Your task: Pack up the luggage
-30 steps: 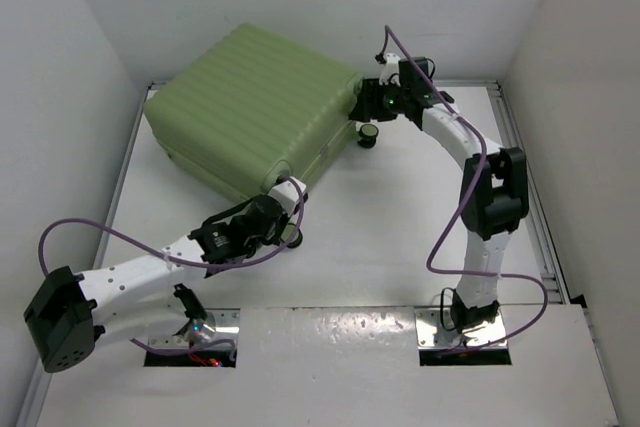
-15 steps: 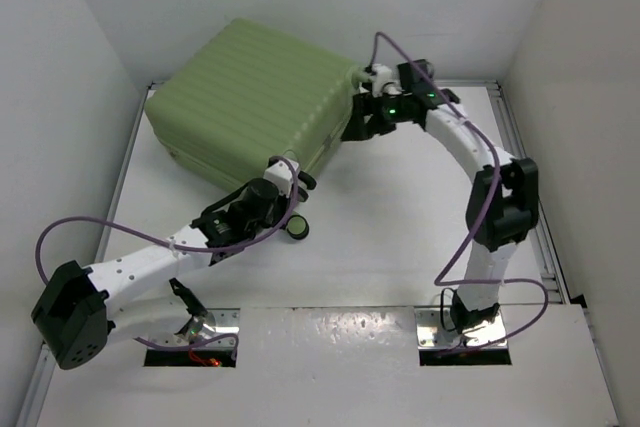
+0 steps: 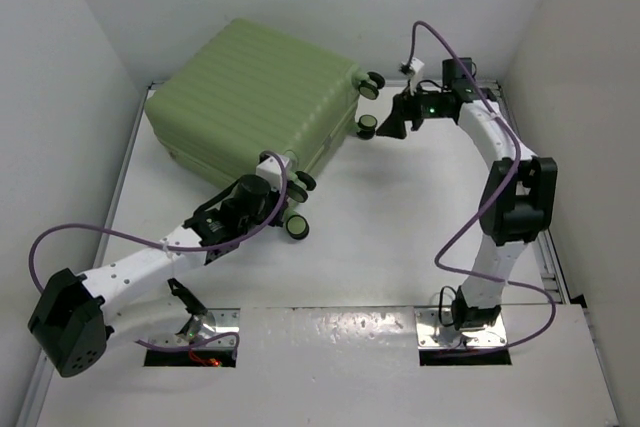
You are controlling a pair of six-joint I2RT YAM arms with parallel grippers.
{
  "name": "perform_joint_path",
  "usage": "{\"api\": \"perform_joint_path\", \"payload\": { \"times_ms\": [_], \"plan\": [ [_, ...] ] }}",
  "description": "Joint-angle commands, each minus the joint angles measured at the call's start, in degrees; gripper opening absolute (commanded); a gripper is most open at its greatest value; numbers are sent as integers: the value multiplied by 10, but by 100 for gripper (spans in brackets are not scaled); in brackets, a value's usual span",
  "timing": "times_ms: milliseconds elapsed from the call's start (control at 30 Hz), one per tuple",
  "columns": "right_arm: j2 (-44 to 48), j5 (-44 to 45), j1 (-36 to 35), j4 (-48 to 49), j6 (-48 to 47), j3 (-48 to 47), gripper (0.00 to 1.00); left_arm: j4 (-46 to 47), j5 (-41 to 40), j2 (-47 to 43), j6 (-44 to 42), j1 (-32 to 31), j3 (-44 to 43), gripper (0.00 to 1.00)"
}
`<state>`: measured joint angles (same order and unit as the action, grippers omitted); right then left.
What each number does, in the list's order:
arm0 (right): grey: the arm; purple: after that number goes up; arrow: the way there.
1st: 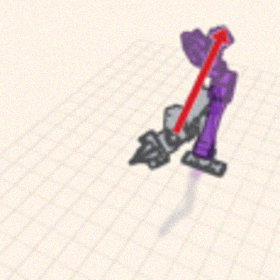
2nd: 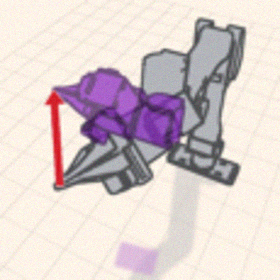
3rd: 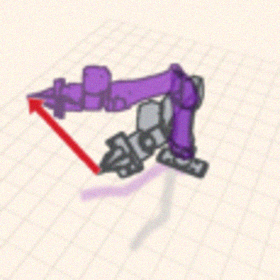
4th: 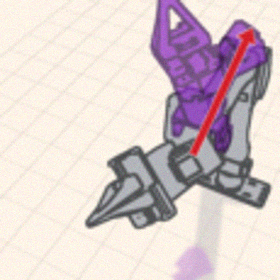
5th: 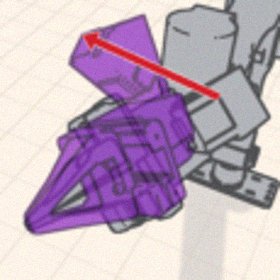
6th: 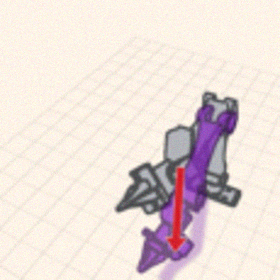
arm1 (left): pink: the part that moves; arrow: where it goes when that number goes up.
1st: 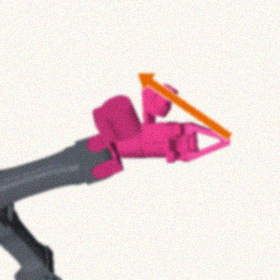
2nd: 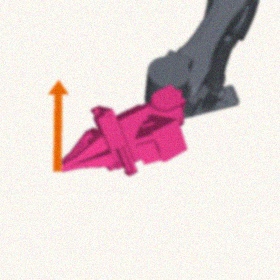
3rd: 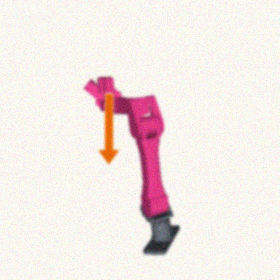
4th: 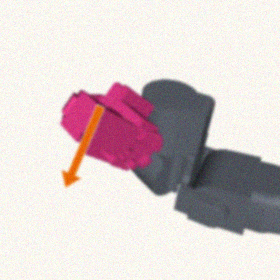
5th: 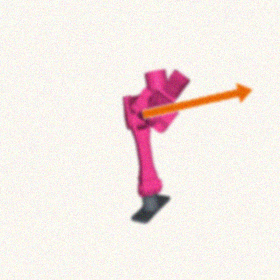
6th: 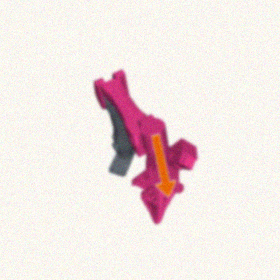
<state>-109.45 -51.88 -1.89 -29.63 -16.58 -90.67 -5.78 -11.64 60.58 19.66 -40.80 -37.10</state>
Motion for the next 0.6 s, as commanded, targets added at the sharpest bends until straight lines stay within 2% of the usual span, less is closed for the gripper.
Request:
{"api": "perform_joint_path", "payload": {
  "times_ms": [0,100,167,200,300,333,367,500,567],
  "plan": [
    [63,-115,-55,-31,-20,-8,76,96,-86,-39,11,33,-11,0],
    [115,-71,-107,-25,-27,46,79,96,-80,-55,16,38,1,0],
    [144,6,-116,49,24,119,79,96,-68,-61,16,38,9,0],
    [147,52,-113,110,72,137,79,96,-68,-76,22,38,18,0],
    [137,136,-88,148,123,172,79,96,-56,-85,22,38,30,0],
    [123,144,-61,187,189,174,80,96,-56,-93,28,38,30,0],
    [106,157,-51,187,197,168,82,96,-51,-93,28,38,36,0],
    [43,152,-16,141,126,107,83,83,-51,-99,34,38,36,0],
    [10,158,-20,105,54,72,85,71,-51,-99,39,38,36,0]
  ]
}}
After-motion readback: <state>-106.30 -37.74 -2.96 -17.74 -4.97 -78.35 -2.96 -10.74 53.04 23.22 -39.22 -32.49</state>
